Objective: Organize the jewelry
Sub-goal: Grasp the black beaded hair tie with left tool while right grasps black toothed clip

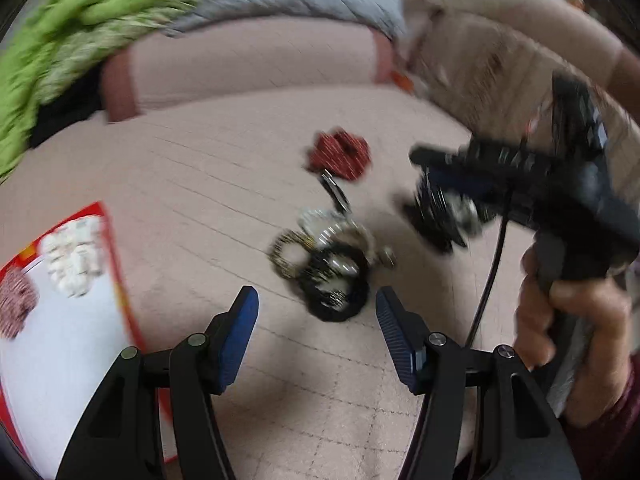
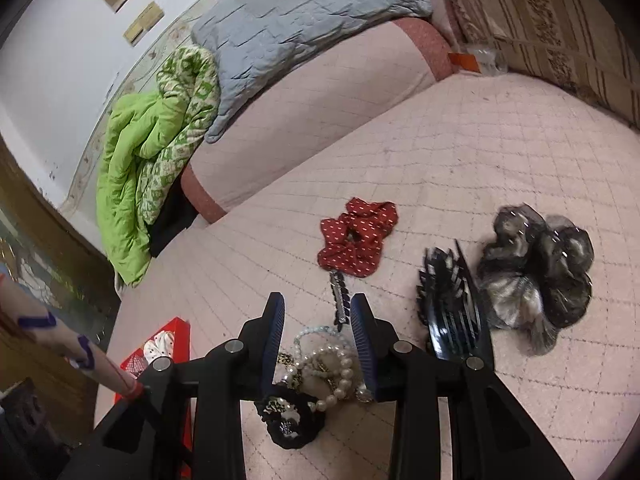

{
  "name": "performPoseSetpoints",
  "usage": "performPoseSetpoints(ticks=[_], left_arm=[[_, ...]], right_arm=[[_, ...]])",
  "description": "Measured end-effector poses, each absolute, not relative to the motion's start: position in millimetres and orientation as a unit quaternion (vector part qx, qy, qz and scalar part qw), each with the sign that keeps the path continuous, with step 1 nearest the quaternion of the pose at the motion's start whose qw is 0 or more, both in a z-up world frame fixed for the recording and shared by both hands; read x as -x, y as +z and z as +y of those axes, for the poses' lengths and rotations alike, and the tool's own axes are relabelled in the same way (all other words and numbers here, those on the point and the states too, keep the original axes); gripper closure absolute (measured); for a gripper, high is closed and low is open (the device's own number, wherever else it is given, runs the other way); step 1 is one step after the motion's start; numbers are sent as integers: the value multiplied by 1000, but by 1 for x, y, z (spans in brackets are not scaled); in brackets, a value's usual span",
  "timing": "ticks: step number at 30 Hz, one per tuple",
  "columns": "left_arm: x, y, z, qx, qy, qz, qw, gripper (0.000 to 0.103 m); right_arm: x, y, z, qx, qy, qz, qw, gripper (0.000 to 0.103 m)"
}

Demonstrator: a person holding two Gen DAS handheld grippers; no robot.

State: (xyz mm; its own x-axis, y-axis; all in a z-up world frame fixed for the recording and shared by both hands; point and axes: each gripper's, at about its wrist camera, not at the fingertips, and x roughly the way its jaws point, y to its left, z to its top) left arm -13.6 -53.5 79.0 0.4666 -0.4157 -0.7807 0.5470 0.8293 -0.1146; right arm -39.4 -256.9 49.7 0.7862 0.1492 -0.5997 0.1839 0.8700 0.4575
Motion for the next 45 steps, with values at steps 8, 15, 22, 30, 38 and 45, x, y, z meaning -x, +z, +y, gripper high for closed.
performPoseSetpoints(ticks=[8, 15, 22, 30, 38, 45], left_arm=[[-36, 38, -72, -70, -286, 464, 836, 76], [-40, 26, -93, -92, -293, 459, 834, 94], [-6, 68, -63, -76, -308, 407, 857, 96], [20, 93, 1, -51, -281, 367, 885, 96], [2, 88, 48, -12, -254, 357, 899, 96], [-8, 83, 61, 13, -261, 364, 894, 96]], right_arm=[[57, 49, -279, -248, -27, 329, 911, 66], [49, 48, -281, -236, -27, 333, 912, 65], [41, 51, -268, -226, -18, 329, 917, 66], [10, 32, -243, -202, -7, 374, 905, 66], [-39, 6, -227, -116, -44, 415, 902, 66], [-60, -8, -223, -100, -44, 435, 894, 66]])
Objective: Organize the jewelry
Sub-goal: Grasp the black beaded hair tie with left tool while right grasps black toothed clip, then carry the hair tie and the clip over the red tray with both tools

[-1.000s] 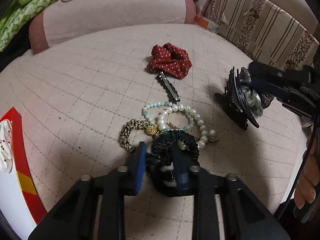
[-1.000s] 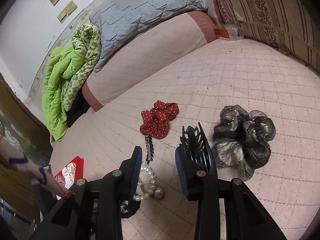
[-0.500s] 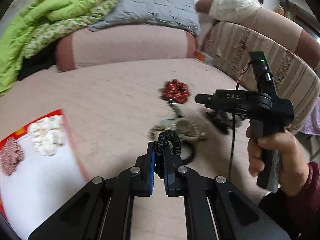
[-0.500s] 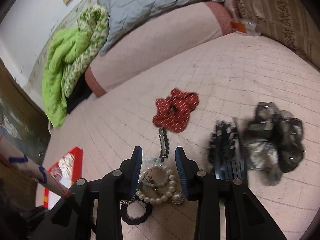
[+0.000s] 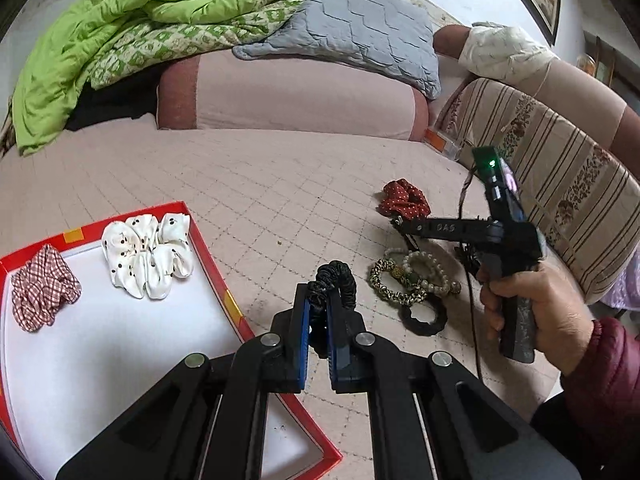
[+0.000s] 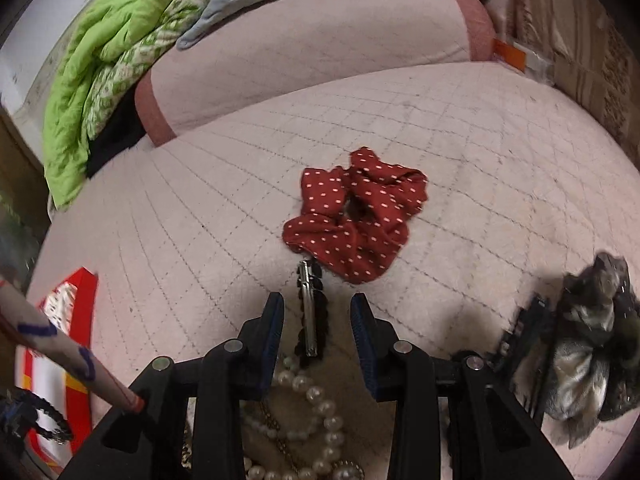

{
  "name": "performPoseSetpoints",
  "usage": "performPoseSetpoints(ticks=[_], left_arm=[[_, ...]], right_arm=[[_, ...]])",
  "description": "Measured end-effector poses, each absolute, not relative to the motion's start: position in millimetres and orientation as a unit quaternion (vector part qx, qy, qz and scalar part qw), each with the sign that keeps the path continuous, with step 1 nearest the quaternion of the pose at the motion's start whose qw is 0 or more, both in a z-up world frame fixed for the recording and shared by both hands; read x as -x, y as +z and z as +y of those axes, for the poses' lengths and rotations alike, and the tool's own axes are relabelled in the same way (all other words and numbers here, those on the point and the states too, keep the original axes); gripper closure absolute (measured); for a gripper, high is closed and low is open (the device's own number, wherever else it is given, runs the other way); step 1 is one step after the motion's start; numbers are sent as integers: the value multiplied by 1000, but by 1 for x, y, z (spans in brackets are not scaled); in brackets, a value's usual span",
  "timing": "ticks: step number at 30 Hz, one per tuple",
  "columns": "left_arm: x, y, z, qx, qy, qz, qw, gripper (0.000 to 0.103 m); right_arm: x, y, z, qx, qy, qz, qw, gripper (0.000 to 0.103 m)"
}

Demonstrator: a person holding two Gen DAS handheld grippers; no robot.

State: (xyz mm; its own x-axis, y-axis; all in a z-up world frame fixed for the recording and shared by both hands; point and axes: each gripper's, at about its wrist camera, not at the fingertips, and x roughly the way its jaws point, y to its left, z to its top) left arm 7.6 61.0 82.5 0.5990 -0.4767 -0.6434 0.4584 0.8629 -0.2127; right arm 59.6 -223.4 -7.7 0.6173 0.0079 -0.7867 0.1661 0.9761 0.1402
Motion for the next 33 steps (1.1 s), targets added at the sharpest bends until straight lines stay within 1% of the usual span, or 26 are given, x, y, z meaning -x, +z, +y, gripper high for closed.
performPoseSetpoints(ticks=[3, 5, 7, 9, 14, 19, 27, 33], left_arm=[[-8, 81, 62, 13, -260, 365, 894, 96], [-9, 80, 64, 16, -260, 365, 894, 96], [-11, 80, 64, 17, -259, 365, 894, 96], [-11, 80, 65, 17, -257, 363, 895, 96], [-9, 80, 66, 15, -250, 360, 899, 96], [-6, 82, 67, 12, -241, 353, 904, 96], [-1, 89, 70, -4, -231, 339, 912, 96], [1, 92, 78, -6, -217, 333, 918, 96]], right_arm=[[-68, -18, -214, -69, -50, 457, 885, 66], [-70, -20, -203, -21, -57, 460, 886, 66], [-72, -21, -198, 7, -63, 462, 884, 72], [-72, -20, -198, 11, -65, 462, 884, 87], [-64, -13, -208, -17, -62, 454, 889, 87], [-50, 10, -206, -36, -53, 426, 903, 87], [-27, 41, -182, -48, -14, 379, 924, 87], [-27, 51, -154, -42, 15, 367, 929, 87]])
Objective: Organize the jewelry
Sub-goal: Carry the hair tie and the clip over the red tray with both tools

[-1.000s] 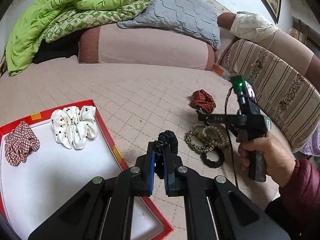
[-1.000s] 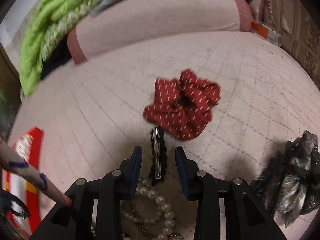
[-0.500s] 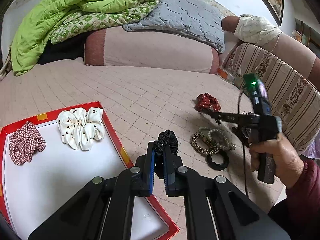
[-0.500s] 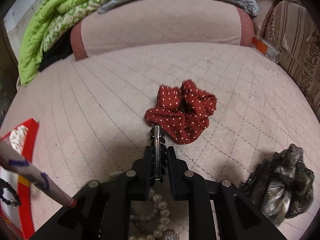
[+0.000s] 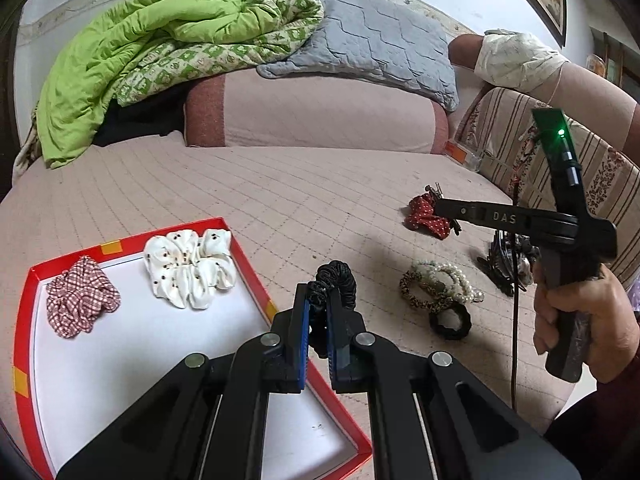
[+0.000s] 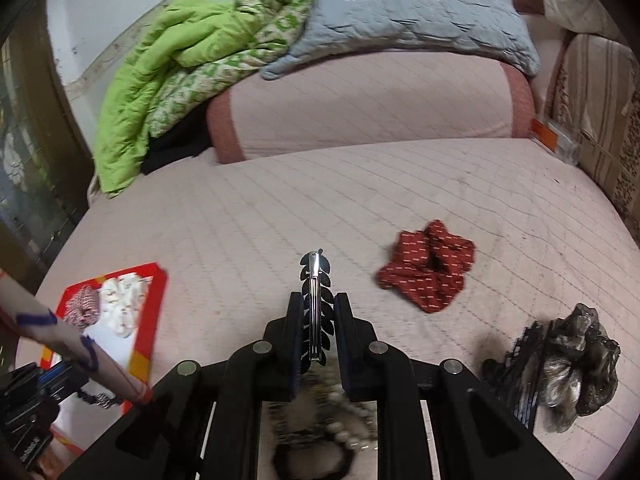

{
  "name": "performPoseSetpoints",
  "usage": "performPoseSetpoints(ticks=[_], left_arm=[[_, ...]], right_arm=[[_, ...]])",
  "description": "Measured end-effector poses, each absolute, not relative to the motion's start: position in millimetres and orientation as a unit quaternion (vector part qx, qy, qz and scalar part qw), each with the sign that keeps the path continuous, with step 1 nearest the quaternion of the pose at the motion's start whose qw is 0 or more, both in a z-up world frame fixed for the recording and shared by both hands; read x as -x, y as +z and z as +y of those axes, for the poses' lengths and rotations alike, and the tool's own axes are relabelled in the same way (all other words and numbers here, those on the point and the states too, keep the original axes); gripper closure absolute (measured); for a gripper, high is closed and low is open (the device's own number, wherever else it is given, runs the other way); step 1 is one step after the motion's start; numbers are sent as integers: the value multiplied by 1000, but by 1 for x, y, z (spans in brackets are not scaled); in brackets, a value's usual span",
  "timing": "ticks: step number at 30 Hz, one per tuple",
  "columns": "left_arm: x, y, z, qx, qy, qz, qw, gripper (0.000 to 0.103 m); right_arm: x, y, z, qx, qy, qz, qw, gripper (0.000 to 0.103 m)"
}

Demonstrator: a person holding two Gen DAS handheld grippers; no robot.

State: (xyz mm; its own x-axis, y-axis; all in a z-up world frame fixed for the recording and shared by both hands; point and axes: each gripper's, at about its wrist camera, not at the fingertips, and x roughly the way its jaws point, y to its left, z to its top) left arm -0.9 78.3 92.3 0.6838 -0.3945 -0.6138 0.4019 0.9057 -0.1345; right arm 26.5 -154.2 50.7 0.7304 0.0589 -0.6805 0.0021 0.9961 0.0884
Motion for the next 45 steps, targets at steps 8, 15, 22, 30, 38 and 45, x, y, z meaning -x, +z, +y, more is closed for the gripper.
performPoseSetpoints(ticks=[8, 15, 22, 30, 38, 45], left_arm=[[1, 94, 89, -2, -209, 332, 920, 96], [0, 94, 105, 7, -195, 334, 922, 96], [-3, 94, 125, 17, -180, 338, 924, 96], [-5, 92, 155, 27, -152, 342, 927, 96], [-13, 84, 194, 57, -109, 361, 924, 96], [-20, 80, 196, 54, -94, 370, 922, 96]], right_arm=[[-19, 56, -119, -26, 48, 361, 931, 87], [-16, 61, -88, -25, 92, 354, 930, 87], [-15, 59, -50, -6, 125, 357, 926, 87], [-10, 55, -22, -7, 162, 364, 917, 87], [-8, 41, 10, -19, 207, 389, 898, 87], [-13, 26, 32, -8, 215, 414, 884, 87]])
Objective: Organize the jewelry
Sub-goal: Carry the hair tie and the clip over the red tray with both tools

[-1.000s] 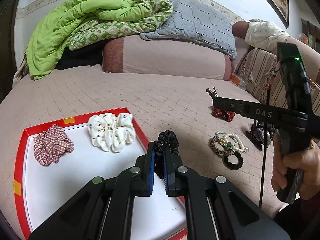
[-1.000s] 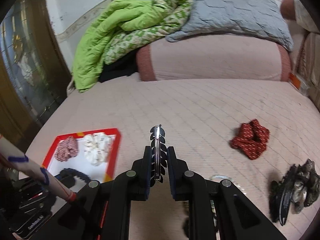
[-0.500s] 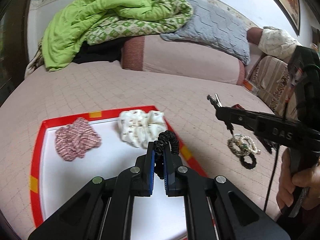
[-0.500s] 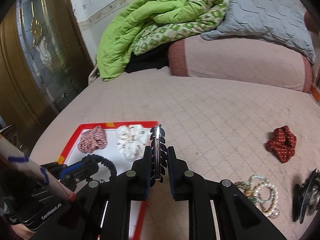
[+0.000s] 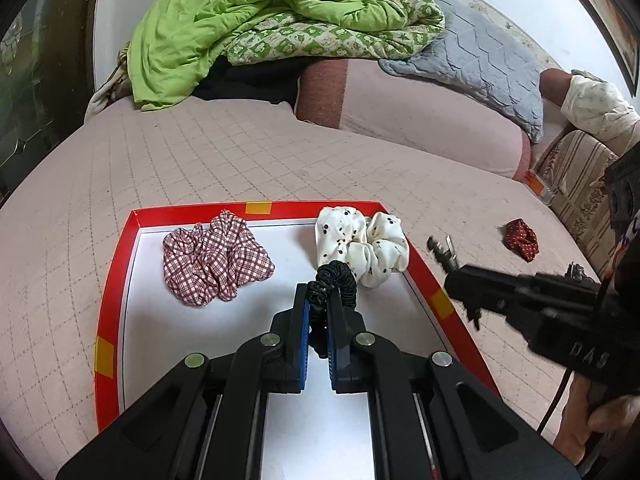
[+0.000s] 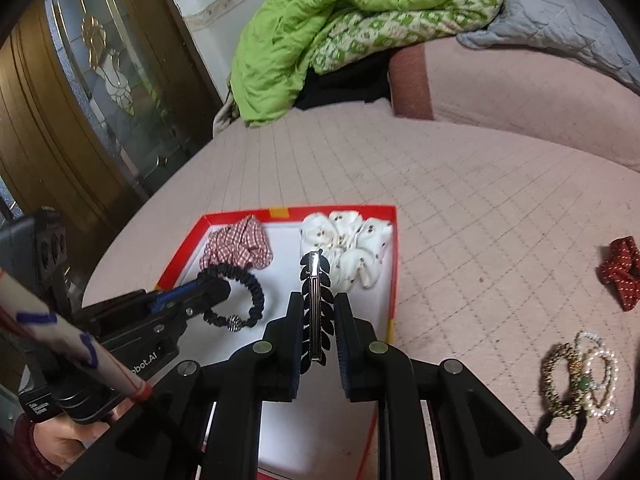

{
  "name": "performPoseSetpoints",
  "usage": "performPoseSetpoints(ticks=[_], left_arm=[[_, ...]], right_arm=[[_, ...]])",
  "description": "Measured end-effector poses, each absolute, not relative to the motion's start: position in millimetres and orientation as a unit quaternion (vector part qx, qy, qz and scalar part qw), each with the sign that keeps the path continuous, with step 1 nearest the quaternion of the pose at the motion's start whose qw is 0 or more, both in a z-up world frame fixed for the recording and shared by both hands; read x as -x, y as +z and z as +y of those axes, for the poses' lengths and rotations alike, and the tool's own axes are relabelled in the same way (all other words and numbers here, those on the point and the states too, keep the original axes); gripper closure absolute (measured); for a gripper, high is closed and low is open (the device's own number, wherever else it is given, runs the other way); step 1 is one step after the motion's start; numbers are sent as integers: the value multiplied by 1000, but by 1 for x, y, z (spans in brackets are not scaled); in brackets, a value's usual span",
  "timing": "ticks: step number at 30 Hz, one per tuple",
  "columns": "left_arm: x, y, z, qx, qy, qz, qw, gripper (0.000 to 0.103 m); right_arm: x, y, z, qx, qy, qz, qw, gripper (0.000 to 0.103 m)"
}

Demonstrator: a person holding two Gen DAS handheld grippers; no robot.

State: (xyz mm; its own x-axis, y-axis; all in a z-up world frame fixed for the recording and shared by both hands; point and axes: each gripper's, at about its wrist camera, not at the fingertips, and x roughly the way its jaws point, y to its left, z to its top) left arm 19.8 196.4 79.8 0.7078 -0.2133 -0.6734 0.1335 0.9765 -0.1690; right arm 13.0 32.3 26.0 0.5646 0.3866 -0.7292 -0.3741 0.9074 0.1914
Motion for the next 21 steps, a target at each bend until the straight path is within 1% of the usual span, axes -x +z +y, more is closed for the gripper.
performPoseSetpoints(ticks=[10, 21], left_arm=[[-50, 68, 200, 76, -88, 408, 906, 96], [-61, 64, 199, 67, -71, 415, 905, 96]], right_arm=[[-27, 1, 39, -19, 205, 458, 865, 87], [-37, -11, 43, -13, 192, 473, 860, 87]])
